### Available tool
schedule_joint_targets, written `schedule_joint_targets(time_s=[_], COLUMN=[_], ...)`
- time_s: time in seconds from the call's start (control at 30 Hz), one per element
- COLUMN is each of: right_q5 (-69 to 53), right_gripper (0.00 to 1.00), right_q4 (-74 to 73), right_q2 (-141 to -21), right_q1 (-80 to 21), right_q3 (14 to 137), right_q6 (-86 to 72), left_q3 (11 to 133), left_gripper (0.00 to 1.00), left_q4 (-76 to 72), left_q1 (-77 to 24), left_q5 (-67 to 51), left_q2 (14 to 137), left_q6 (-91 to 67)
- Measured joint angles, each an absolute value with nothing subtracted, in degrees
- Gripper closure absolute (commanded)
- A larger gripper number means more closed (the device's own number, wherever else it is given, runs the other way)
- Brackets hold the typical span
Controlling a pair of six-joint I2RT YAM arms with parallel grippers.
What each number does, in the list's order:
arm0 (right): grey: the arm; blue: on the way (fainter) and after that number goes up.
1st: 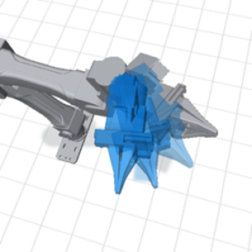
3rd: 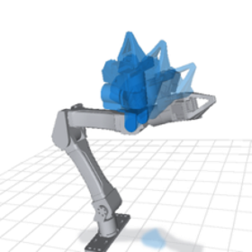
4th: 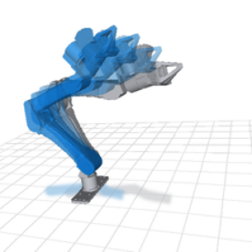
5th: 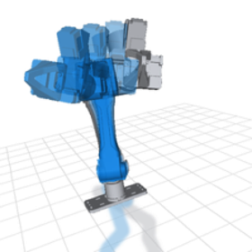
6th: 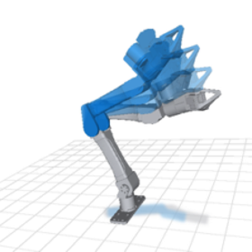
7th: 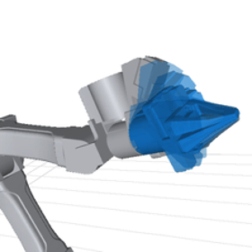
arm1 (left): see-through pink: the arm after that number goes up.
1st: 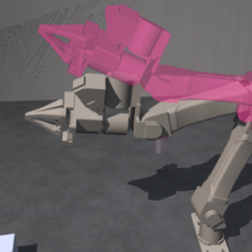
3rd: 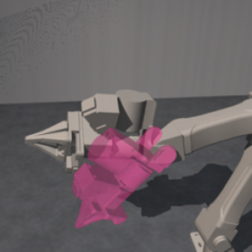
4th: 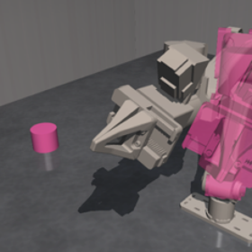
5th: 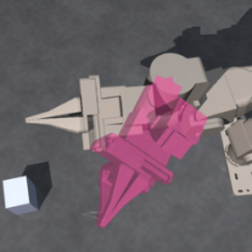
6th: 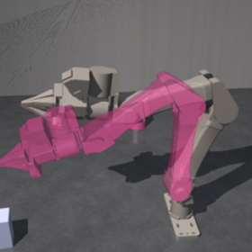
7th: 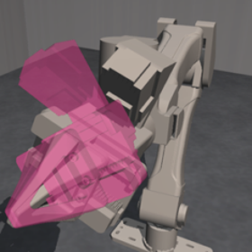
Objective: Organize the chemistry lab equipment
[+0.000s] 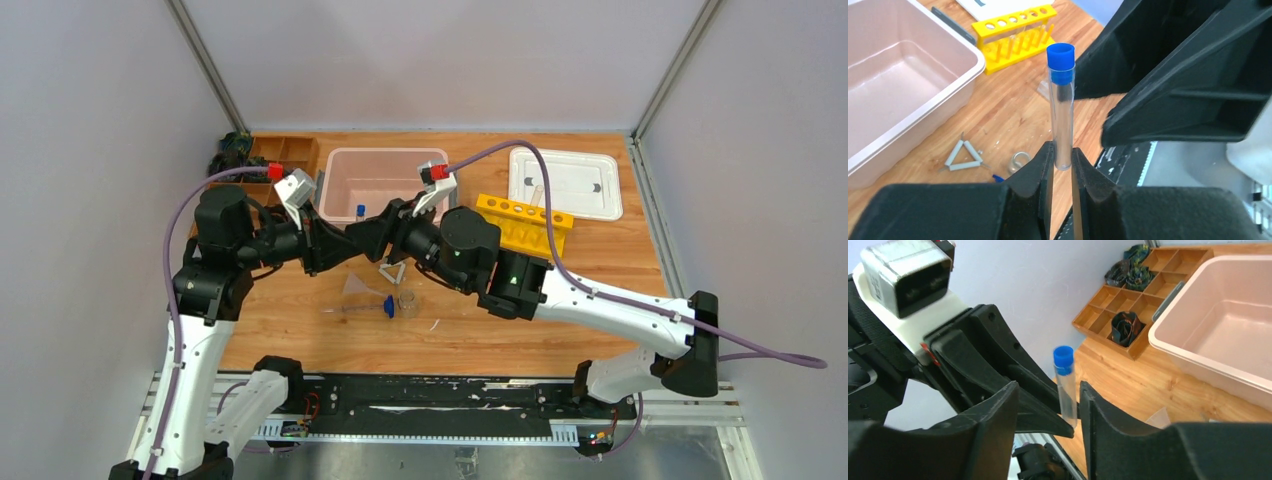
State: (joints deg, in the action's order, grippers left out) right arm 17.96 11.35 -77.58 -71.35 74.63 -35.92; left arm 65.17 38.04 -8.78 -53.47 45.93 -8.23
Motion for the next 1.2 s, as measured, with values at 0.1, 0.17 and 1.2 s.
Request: schedule_joint_targets(time_s=[0.1, 0.17, 1.2], right_q5=[16.9, 15.2, -5.1], right_gripper=[0.45, 0.45, 1.0], right_q4=[5.5, 1.3, -19.4], right_q2=[-77.8, -77.9, -89.4], right_q1=[-70.4, -69.2, -64.1], right_q3=[78.0, 79.9, 95.3], right_q6=[-36.1, -36.2, -34.8], left_q3=[65.1, 64.9, 63.3], left_gripper=[1.0, 1.0, 0.1], left_q4=[41.7, 43.8, 52.2], left_q1=[-8.8, -8.8, -8.8], left_q5=[-53.1, -52.4, -47.8], left_q2=[46.0, 45.8, 42.0], left_q6=[-1.8, 2.0, 20.0])
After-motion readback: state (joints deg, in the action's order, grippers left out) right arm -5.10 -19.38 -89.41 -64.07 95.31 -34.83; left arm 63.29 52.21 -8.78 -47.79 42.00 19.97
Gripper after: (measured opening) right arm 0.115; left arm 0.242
